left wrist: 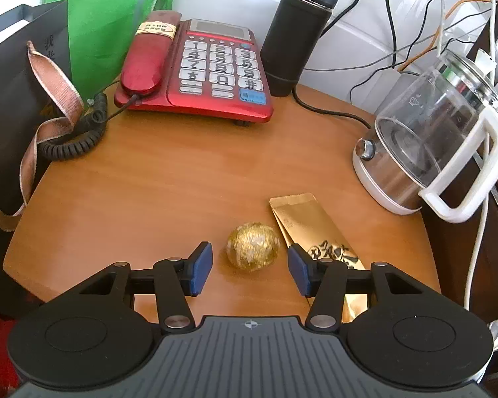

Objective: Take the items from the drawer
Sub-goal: 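Open the left gripper and back both tools away from the cabinet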

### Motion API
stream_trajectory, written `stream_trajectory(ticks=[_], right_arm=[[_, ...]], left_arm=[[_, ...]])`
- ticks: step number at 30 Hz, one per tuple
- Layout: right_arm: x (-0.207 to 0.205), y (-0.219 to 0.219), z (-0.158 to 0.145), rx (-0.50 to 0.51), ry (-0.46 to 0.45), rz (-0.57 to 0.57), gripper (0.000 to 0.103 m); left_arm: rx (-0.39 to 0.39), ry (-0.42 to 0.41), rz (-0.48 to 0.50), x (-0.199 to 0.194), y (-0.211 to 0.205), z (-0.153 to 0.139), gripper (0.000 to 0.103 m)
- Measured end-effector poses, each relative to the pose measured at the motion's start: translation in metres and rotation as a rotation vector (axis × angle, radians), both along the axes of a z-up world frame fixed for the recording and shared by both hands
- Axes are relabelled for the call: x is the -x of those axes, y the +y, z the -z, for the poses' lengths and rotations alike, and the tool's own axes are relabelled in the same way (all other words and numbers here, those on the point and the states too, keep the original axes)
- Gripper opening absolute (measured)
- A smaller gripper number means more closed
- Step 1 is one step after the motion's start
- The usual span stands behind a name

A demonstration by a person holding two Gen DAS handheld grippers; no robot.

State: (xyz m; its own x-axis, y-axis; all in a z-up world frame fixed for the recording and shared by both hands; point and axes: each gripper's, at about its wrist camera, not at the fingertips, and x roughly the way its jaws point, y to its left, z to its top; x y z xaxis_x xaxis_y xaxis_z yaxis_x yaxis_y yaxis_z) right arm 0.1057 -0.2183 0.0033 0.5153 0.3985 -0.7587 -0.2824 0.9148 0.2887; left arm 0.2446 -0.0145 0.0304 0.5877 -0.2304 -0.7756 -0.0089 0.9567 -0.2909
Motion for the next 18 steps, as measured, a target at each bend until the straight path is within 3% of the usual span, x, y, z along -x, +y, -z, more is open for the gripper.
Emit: stream_trajectory(ticks=[18], right_arm=[[0.013,-0.003,-0.008,0.024,-0.011,0.054,0.057]], left_arm=[[-0.009,0.001,0.02,0.051,0.012,-0.007,0.053]])
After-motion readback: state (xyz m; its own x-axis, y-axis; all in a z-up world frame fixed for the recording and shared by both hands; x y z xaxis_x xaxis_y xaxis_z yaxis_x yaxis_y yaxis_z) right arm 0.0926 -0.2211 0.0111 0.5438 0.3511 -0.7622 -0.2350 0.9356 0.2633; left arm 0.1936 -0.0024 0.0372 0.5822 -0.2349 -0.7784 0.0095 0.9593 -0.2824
